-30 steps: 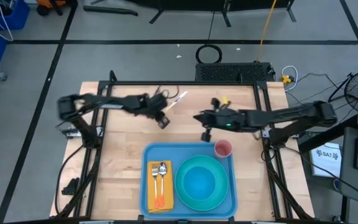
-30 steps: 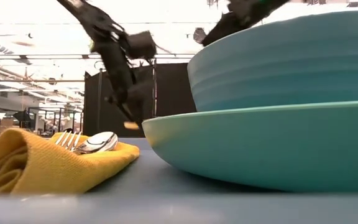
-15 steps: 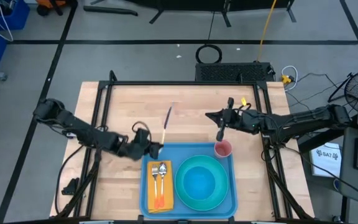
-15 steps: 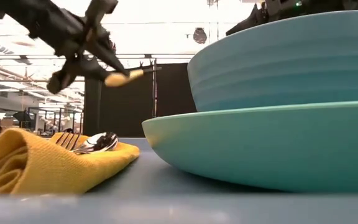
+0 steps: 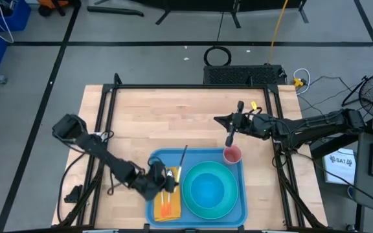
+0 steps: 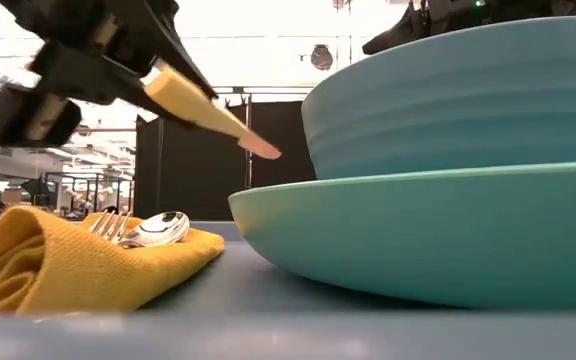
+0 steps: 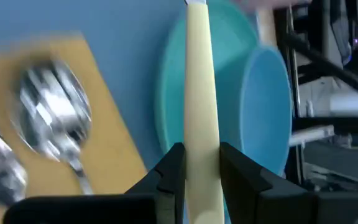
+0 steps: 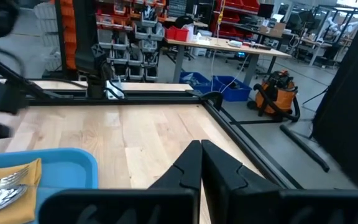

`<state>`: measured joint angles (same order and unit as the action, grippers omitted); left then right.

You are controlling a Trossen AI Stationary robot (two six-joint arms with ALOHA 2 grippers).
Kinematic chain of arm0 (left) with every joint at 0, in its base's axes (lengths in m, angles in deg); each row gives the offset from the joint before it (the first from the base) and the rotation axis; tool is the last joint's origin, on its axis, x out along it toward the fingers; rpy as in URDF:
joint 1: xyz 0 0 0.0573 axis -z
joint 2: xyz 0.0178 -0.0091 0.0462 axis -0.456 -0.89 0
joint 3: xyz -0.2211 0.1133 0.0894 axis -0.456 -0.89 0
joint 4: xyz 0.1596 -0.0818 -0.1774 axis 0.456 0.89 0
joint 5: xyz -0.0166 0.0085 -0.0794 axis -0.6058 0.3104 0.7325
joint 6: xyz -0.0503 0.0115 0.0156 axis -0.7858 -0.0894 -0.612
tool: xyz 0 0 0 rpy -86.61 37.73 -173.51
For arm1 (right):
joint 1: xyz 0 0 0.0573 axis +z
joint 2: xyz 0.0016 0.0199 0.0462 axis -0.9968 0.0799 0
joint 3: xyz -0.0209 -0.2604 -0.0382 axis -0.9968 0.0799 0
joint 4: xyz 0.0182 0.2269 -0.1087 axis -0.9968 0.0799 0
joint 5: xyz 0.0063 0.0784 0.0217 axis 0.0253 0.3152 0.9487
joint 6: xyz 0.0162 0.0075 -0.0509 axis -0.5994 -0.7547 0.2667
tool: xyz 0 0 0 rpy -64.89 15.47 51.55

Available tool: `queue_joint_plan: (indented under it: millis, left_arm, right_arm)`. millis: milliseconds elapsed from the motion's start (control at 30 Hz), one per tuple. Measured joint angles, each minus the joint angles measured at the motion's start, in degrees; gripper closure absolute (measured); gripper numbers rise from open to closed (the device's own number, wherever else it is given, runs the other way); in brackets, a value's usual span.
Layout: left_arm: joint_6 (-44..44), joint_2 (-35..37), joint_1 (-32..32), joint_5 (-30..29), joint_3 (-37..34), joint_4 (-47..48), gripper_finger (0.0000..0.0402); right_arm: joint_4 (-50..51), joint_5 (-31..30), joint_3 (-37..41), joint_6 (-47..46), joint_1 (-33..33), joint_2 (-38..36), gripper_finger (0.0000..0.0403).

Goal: Set up tray
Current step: Put the yellow table knife on the yellow table napkin beside the orange spoon

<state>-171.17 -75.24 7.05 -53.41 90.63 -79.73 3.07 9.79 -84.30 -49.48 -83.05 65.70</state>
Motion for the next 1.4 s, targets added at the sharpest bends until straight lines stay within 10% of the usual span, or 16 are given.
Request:
queue_joint_plan:
  millis: [633, 1400]
  left_arm:
    - [-19.7, -15.4, 10.3, -6.5, 18.5, 11.9, 0.0326]
    - [-30.4, -21.2, 13.5, -9.1, 19.6, 12.8, 0.0326]
  right_arm:
    - [4.4, 0.2, 0.0, -0.5, 0.0, -5.0, 0.0403]
    - [0.7, 0.2, 3.5, -2.2, 2.7, -7.3, 0.0403]
